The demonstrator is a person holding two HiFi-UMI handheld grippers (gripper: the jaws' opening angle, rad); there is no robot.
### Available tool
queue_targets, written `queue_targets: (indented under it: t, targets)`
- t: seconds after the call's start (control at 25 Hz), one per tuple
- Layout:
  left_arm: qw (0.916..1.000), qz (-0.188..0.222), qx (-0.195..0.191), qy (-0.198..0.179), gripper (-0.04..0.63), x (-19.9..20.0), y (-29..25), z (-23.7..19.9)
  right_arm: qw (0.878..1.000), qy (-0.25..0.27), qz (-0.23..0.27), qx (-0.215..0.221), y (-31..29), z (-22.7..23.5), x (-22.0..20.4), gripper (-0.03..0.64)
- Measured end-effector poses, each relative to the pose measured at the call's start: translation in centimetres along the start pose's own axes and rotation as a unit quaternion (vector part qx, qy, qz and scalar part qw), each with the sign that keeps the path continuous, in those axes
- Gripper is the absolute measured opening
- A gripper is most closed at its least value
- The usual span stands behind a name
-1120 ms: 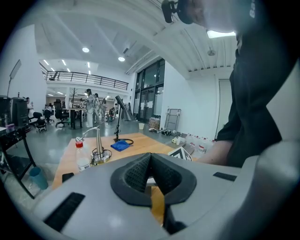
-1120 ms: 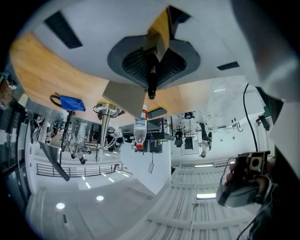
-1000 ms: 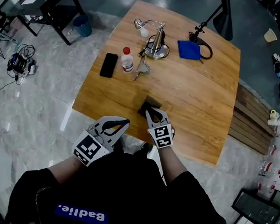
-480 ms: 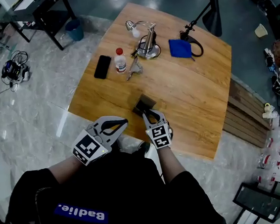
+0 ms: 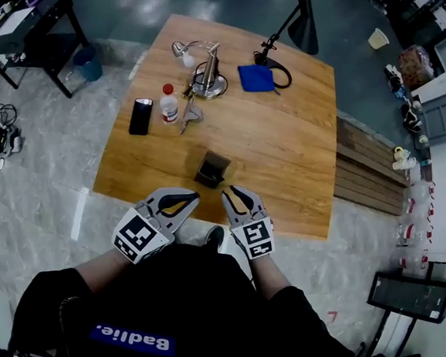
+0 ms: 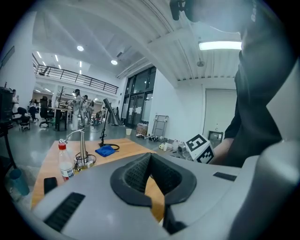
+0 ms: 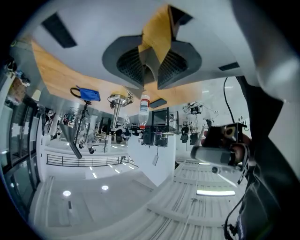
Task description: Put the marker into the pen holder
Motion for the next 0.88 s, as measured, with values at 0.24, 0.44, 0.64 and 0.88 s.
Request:
queue_targets:
  t: [0.24,0.44,0.64,0.88]
  targets:
    - [0.9996,0.007,-0.026,-0.001,0.009,0.0,0.0,0.4,0.997,-0.047,0.065,0.012,2.8,-2.6,4.2,0.074]
    - [0.9990,0.018,-0.042,-0.002,0.009,0.5,-0.2,0.8,0.987,-0.069,0.139,0.048,4.8,-4.0,8.2,0.074]
    - [0.9966,0.043,-0.064,-0.028,0.009,1.6,-0.4,1.6,0.978,-0.061,0.185,0.077,5.4,-5.2,10.5,0.007]
    - [0.9970,0.038,-0.059,-0.033,0.009,1.6,-0.5,1.6,0.979,-0.059,0.177,0.087,5.1,-5.3,9.9,0.006]
Point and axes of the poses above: the fingertips, and each gripper's own axes: y backward along the fingers, z to its right, x out of its top, the point moved 5 cm from there along y, backward along the fingers, and after that the axes turned 9 degrees about z, right-handed, at the moved point
